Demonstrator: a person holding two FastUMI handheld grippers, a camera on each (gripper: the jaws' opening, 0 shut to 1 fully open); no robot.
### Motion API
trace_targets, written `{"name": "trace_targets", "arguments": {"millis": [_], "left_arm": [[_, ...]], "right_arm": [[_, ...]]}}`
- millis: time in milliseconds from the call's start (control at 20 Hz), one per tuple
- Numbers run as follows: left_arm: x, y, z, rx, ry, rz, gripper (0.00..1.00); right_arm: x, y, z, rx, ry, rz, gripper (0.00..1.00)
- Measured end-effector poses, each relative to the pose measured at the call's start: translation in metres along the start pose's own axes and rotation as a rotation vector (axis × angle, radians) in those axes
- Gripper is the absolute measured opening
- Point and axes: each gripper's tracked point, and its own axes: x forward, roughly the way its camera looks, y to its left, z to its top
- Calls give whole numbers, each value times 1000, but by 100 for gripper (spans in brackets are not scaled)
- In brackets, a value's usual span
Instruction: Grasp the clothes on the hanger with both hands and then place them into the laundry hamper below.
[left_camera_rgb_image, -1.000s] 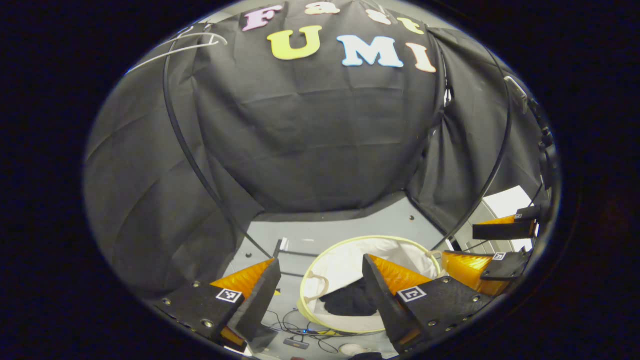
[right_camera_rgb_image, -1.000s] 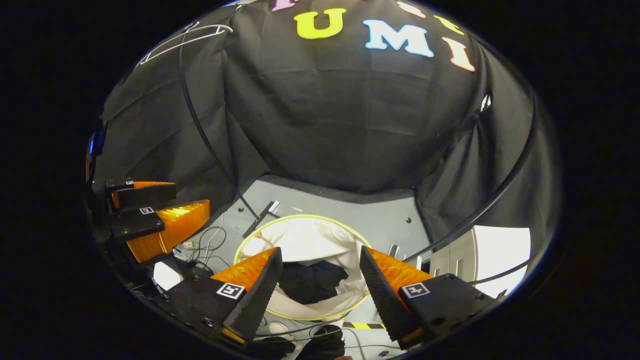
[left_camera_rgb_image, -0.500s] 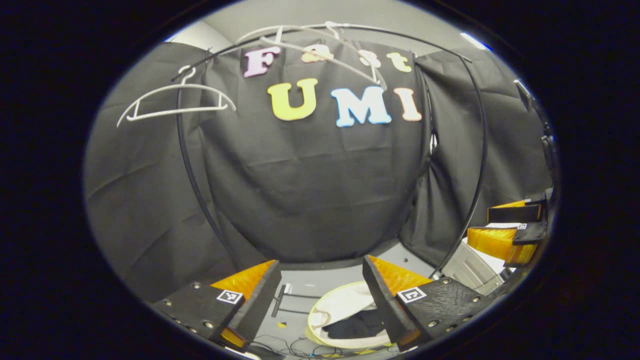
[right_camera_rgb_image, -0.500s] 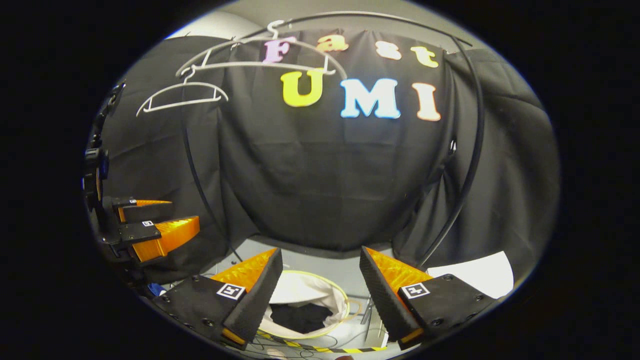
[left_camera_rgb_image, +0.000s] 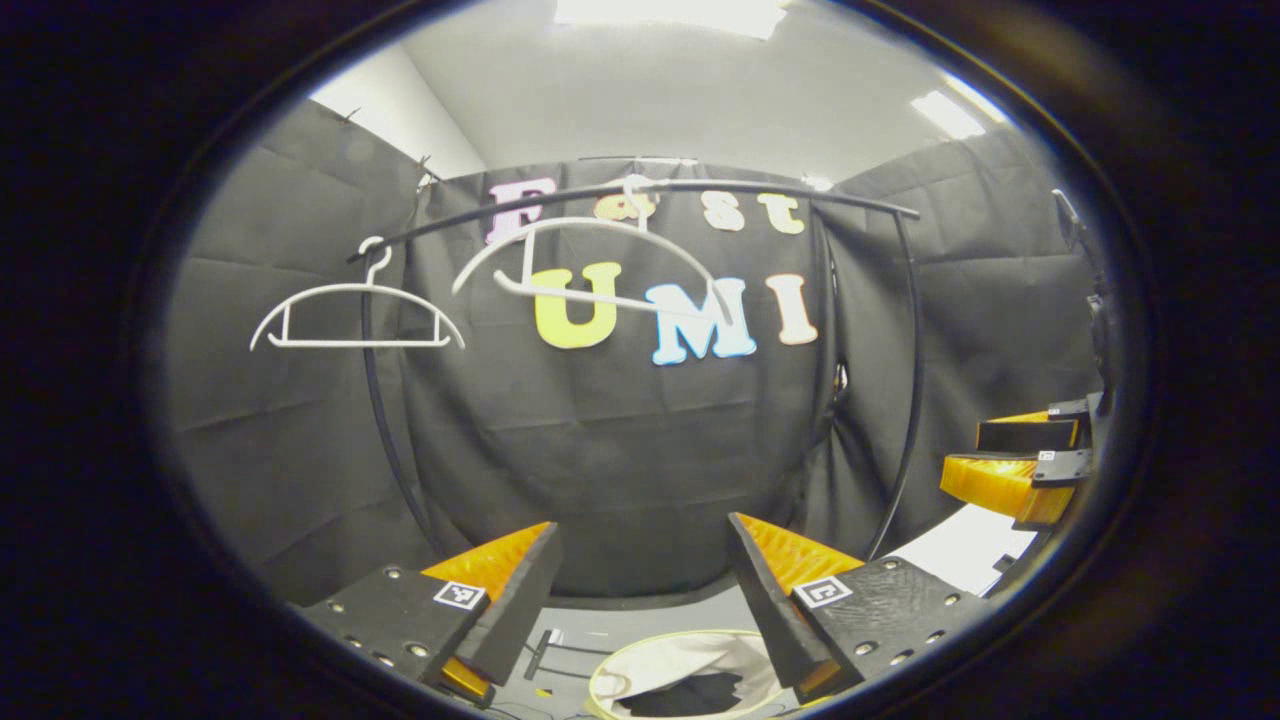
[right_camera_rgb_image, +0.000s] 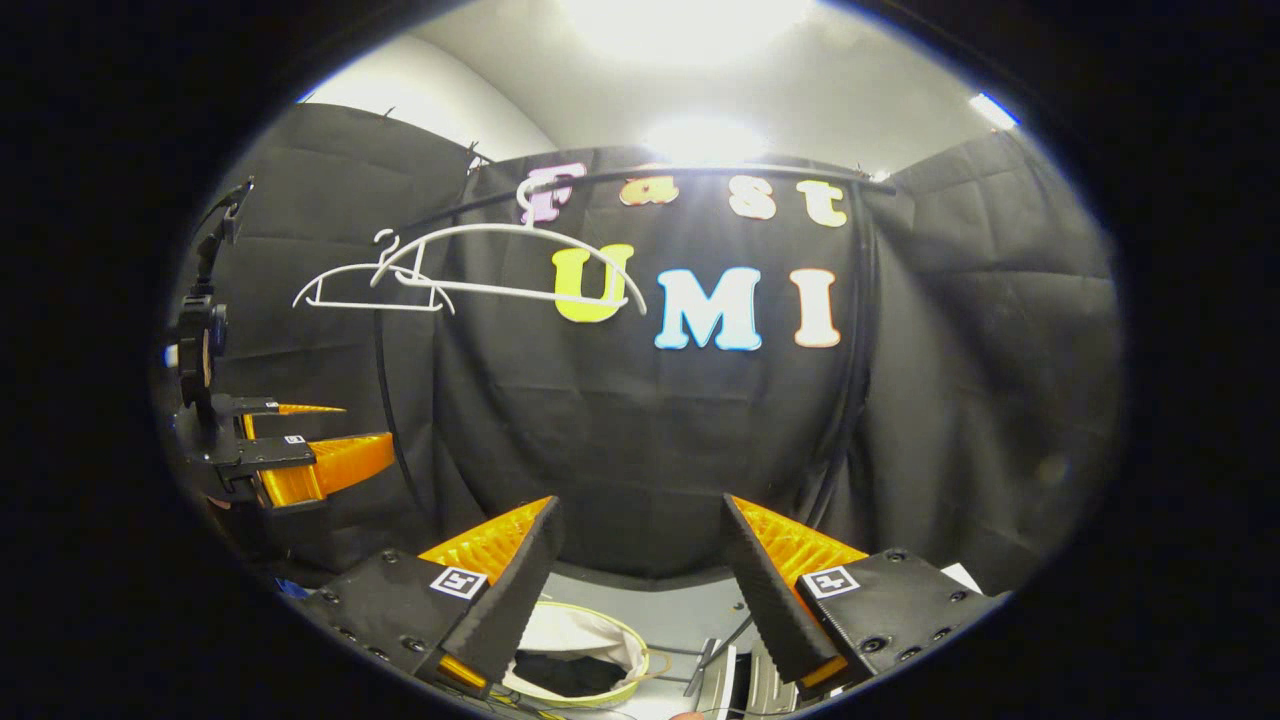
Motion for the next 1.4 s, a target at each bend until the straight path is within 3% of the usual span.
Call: {"name": "trace_targets", "arguments": {"millis": [450,500,550,600,700,950,1000,1250,1400], "left_arm": [[-64,10,63,10,-174,50,95],[-71,12,66,16,-195,58,95],[-76,13,68,19,-205,65,95],[-83,14,68,21,-208,69,95],[-90,15,68,26,-213,77,95],[-99,15,68,22,-213,93,95],[-101,15,69,21,-214,96,95],[-104,14,70,0,-221,97,95],[-107,14,69,4,-220,100,95]], "right_arm": [[-61,-53,42,-25,-173,-78,100],[-65,-57,41,-29,-182,-85,95],[-69,-59,39,-27,-183,-90,100],[-73,-62,38,-22,-180,-95,95],[-79,-69,36,-13,-182,-110,98],[-89,-86,42,18,-201,-156,95],[-91,-88,42,22,-203,-160,100],[-94,-91,44,23,-201,-167,95],[-94,-91,44,25,-205,-167,98]]}}
